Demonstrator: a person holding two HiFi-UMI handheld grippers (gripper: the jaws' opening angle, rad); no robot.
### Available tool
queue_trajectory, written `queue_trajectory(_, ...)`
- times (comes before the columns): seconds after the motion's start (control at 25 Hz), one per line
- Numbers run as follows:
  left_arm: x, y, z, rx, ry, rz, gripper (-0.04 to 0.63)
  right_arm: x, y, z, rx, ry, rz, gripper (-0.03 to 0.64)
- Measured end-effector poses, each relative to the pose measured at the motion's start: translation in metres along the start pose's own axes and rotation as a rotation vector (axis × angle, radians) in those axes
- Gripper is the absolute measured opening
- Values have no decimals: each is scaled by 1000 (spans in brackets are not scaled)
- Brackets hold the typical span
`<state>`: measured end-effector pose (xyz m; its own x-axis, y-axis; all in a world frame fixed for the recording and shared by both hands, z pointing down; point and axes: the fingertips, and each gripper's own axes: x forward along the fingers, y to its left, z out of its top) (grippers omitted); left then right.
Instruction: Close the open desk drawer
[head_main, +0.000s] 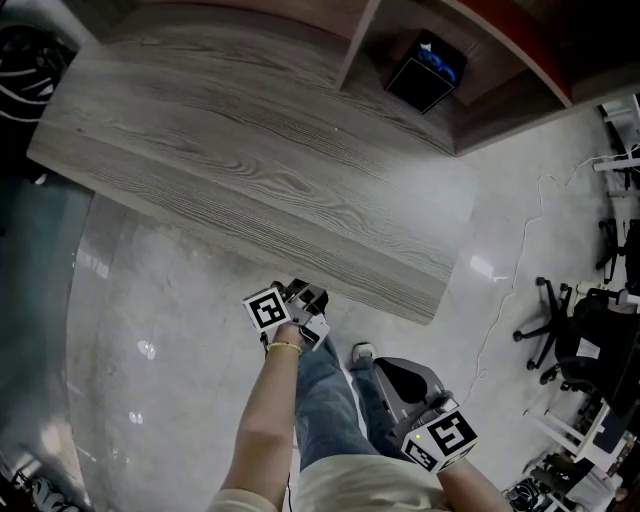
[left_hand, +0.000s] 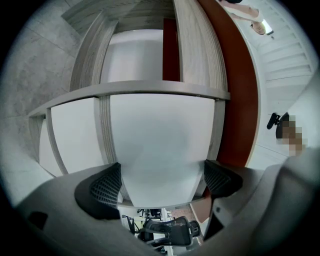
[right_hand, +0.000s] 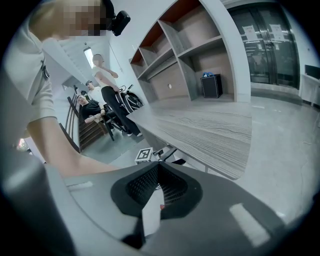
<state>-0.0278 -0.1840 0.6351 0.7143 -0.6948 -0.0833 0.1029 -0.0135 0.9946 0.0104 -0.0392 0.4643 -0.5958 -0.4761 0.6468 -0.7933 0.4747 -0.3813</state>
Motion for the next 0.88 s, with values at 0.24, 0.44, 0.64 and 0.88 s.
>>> queue_trajectory(0.24,-7,0,-2,-1,-2,-1,518,2,0,0,-7,6,8,6)
queue_trajectory(0.44,-17,1,-5,-5,2,10,518,4,2,4,-14,3,20,6)
queue_trajectory(0.64,-25,-1,-6,1,3,2,518,8,4,5,-21,5,31,6)
queue_trajectory(0.88,-31,-2,-9,6,1,-2,518,14,10,4,-31,12,53,6)
